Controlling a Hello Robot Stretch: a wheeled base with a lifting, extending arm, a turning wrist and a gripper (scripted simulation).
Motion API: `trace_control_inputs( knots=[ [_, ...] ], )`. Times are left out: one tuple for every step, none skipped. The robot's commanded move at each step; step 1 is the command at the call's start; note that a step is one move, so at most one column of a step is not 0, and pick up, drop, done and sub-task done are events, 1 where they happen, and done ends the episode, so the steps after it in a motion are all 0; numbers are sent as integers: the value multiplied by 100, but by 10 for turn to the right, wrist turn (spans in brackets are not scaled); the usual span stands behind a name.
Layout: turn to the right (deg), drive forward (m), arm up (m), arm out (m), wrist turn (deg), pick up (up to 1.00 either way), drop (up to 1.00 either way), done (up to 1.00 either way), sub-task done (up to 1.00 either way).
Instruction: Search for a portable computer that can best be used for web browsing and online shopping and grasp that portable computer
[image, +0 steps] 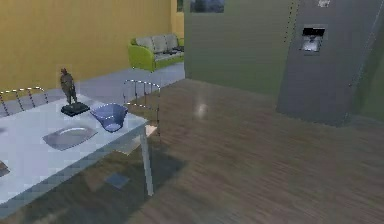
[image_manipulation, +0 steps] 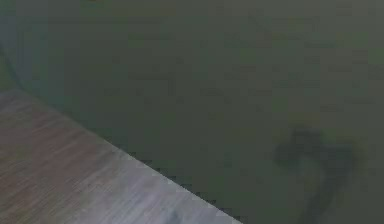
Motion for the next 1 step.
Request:
trace_control_inputs(
  knots=[
    [0,100,0,0,0,0,0,0,0]
  ],
)
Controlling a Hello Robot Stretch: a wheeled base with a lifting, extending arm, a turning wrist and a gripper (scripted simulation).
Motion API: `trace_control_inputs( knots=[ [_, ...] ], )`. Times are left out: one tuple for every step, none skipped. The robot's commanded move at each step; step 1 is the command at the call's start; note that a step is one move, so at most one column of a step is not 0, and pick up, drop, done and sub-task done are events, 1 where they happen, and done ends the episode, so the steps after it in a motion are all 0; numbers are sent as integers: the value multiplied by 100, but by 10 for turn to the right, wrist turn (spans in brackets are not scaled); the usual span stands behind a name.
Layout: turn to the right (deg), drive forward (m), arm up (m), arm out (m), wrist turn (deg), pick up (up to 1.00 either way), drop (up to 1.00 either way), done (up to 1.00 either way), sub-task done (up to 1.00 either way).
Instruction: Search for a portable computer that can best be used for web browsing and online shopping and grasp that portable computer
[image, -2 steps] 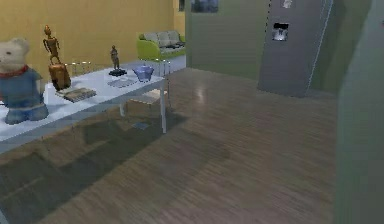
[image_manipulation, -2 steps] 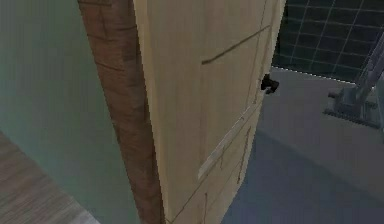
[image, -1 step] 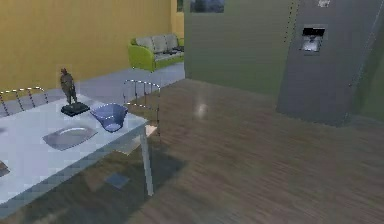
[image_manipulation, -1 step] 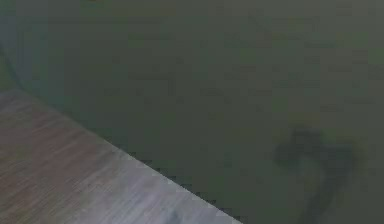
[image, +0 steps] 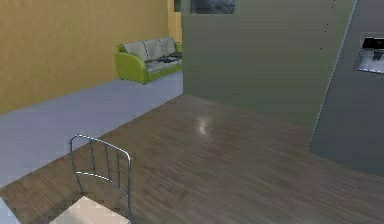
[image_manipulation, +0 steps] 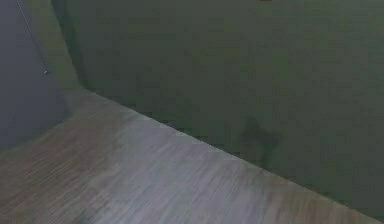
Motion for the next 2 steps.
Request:
trace_control_inputs(
  knots=[
    [0,95,0,0,0,0,0,0,0],
    [300,0,0,0,0,0,0,0,0]
  ],
)
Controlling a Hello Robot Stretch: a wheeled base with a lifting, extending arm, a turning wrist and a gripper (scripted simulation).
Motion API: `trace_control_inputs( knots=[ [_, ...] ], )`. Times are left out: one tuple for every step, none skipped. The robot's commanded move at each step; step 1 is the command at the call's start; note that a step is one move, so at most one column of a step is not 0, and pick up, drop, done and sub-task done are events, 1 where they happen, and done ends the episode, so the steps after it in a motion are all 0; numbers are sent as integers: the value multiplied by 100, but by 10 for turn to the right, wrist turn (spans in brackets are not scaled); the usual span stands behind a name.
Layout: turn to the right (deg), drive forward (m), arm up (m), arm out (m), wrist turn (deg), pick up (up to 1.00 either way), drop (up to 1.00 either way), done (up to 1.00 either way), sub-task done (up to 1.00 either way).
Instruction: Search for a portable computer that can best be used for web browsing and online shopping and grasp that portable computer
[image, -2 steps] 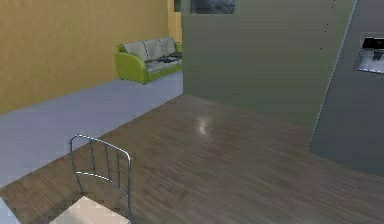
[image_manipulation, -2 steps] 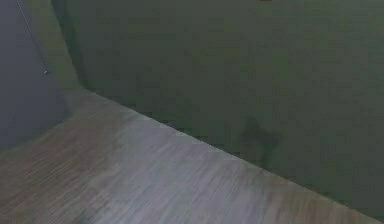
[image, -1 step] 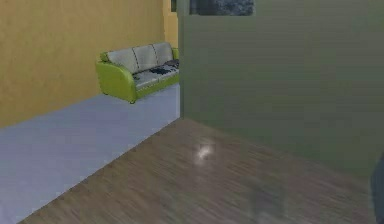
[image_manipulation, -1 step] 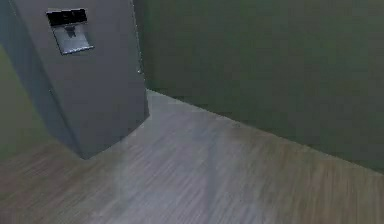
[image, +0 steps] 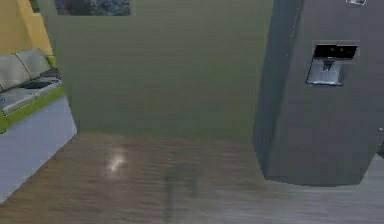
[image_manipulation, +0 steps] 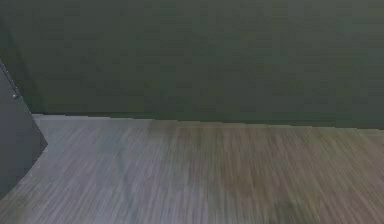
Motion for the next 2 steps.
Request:
trace_control_inputs(
  knots=[
    [0,5,0,0,0,0,0,0,0],
    [-390,0,0,0,0,0,0,0,0]
  ],
)
